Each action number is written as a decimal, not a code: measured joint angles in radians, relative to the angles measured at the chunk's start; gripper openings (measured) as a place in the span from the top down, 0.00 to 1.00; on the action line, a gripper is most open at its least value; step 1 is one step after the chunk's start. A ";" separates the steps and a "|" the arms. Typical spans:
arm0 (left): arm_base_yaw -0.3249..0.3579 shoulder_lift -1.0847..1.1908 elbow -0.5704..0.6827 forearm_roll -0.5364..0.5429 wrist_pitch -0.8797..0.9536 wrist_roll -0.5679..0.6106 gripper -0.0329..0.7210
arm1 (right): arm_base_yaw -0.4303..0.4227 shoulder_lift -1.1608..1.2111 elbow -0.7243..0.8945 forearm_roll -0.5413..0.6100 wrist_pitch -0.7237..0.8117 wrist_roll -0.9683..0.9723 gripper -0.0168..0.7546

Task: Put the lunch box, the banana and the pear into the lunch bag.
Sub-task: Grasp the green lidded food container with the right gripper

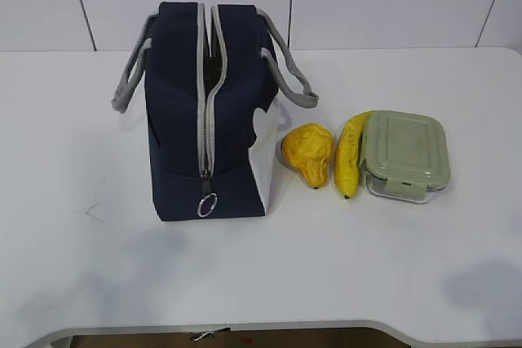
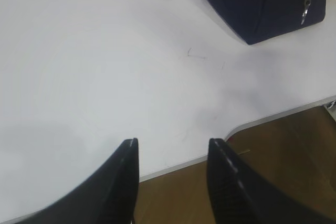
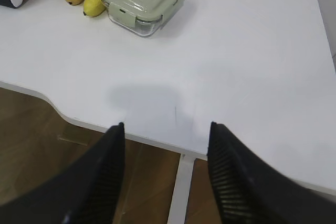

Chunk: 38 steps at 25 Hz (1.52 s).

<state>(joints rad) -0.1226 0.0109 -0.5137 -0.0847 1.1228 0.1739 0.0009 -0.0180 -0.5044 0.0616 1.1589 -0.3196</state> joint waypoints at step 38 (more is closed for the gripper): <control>0.000 0.000 0.000 0.000 0.000 0.000 0.52 | 0.000 0.662 -0.063 0.292 -0.199 0.374 0.43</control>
<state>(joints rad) -0.1226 0.0109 -0.5137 -0.0847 1.1228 0.1739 0.0009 0.6444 -0.5670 0.3533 0.9596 0.0540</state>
